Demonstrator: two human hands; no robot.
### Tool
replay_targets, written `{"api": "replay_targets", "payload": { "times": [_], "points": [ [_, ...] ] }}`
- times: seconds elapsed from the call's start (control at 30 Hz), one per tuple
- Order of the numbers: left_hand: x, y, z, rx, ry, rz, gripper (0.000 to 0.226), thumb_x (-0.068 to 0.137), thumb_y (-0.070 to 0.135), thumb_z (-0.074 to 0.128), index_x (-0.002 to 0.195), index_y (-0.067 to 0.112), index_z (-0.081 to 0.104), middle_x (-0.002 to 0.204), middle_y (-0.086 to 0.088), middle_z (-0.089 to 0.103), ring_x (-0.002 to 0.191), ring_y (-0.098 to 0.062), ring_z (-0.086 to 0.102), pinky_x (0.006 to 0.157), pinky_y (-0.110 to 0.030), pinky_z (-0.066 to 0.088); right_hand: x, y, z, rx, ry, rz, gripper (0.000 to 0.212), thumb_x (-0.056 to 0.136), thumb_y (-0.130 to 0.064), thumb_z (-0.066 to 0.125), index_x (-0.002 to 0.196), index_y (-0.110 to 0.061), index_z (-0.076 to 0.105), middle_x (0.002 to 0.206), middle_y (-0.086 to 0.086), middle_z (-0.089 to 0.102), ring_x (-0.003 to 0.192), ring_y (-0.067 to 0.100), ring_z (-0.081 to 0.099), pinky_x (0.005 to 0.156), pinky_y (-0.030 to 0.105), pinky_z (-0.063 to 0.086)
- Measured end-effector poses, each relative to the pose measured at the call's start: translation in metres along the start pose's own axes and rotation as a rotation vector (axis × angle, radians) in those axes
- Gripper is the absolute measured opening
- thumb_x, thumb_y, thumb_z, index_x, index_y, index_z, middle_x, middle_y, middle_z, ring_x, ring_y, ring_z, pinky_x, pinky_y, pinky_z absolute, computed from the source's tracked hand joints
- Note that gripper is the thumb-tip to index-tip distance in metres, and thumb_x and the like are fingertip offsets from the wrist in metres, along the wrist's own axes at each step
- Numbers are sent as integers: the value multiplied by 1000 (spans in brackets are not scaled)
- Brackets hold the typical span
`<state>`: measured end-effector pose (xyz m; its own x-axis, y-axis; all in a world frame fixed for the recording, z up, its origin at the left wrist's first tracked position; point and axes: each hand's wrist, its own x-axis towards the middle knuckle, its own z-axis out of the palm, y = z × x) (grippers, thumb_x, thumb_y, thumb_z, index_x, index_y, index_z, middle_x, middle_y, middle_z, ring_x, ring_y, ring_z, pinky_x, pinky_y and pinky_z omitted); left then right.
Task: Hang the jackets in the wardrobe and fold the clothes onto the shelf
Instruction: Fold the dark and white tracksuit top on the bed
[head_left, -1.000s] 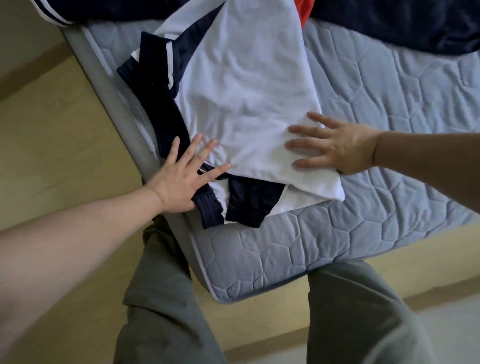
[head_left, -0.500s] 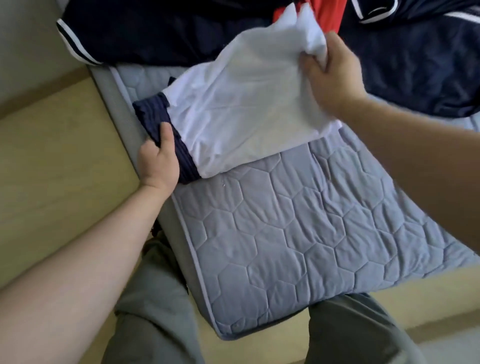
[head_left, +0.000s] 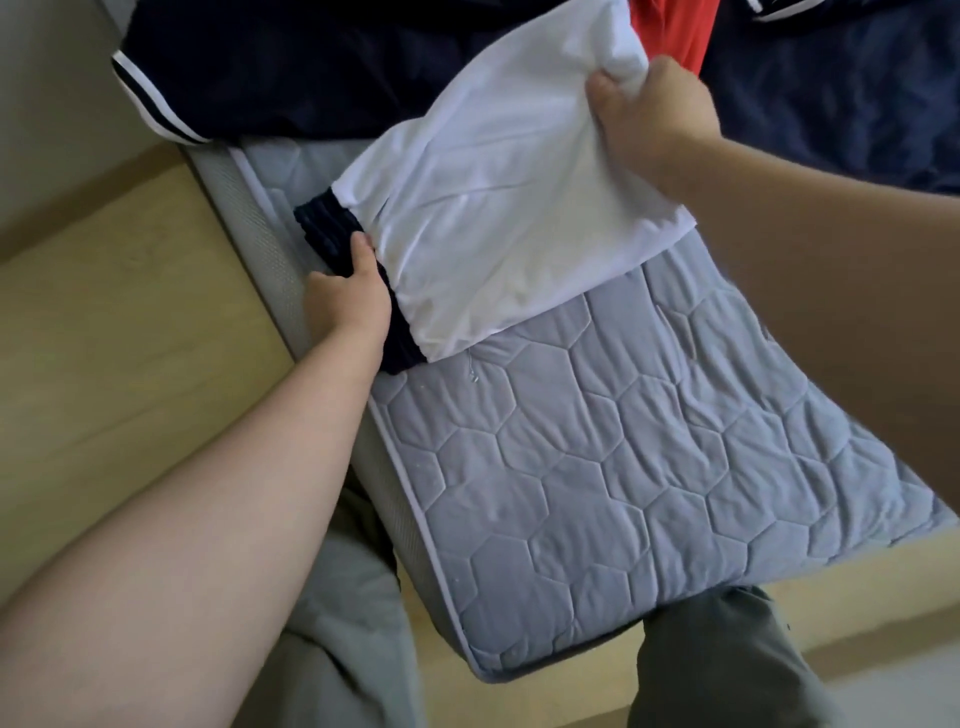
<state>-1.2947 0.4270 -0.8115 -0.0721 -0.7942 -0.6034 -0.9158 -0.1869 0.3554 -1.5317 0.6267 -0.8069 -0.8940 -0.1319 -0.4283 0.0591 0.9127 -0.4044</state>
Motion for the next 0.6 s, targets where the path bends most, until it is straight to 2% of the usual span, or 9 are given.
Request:
{"api": "replay_targets", "payload": {
  "times": [0.07, 0.13, 0.2, 0.3, 0.37, 0.5, 0.57, 0.6],
  "points": [
    [-1, 0, -4, -40, -63, 27, 73, 89, 74, 42, 130, 14, 49, 105, 9, 54, 87, -17, 53, 73, -32, 42, -9, 6, -9, 55, -5, -31, 64, 90, -68, 41, 121, -13, 57, 104, -3, 57, 90, 19, 49, 75, 29, 34],
    [-6, -1, -10, -70, -111, 109, 56, 93, 70, 42, 117, 19, 47, 96, 14, 51, 84, -10, 52, 67, -28, 39, -22, 11, -18, 81, -11, -61, 63, 93, -66, 40, 122, -12, 56, 104, -4, 56, 90, 17, 48, 76, 29, 34],
    [-15, 2, -18, -93, -135, 186, 46, 94, 67, 43, 108, 23, 45, 96, 14, 51, 84, -3, 51, 63, -22, 37, -40, 16, -27, 137, -16, -46, 59, 94, -64, 42, 122, -14, 54, 105, -6, 56, 89, 17, 50, 76, 28, 34],
    [-34, 4, -30, -62, -96, 336, 40, 95, 63, 43, 102, 23, 47, 94, 14, 55, 80, 1, 51, 66, -22, 39, -72, 38, -43, 213, 3, 22, 49, 93, -61, 43, 115, -18, 52, 101, -7, 55, 87, 17, 49, 76, 28, 33],
    [-48, 0, -32, -24, -102, 418, 41, 96, 62, 41, 103, 23, 49, 91, 15, 57, 79, 1, 52, 67, -23, 41, -99, 64, -53, 246, 8, 93, 46, 93, -60, 42, 113, -19, 52, 102, -8, 56, 89, 16, 50, 79, 29, 33],
    [-79, -15, -11, 128, -133, 538, 38, 99, 58, 41, 96, 21, 48, 82, 14, 54, 71, 2, 50, 57, -17, 34, -153, 129, -51, 276, 54, 308, 51, 91, -63, 44, 116, -20, 56, 97, -6, 57, 87, 19, 52, 78, 32, 36],
    [-88, -24, 5, 283, -84, 597, 42, 100, 56, 42, 95, 14, 47, 77, 8, 53, 65, -7, 50, 53, -19, 34, -173, 155, -34, 310, 54, 419, 55, 92, -63, 46, 119, -15, 54, 101, -1, 56, 92, 22, 54, 78, 31, 36],
    [-91, -27, 13, 368, -53, 592, 45, 100, 55, 44, 99, 10, 47, 79, 4, 55, 66, -16, 54, 55, -27, 40, -180, 165, -23, 332, 18, 474, 57, 94, -62, 46, 121, -12, 53, 104, 2, 58, 97, 24, 57, 78, 30, 35]
  ]
}}
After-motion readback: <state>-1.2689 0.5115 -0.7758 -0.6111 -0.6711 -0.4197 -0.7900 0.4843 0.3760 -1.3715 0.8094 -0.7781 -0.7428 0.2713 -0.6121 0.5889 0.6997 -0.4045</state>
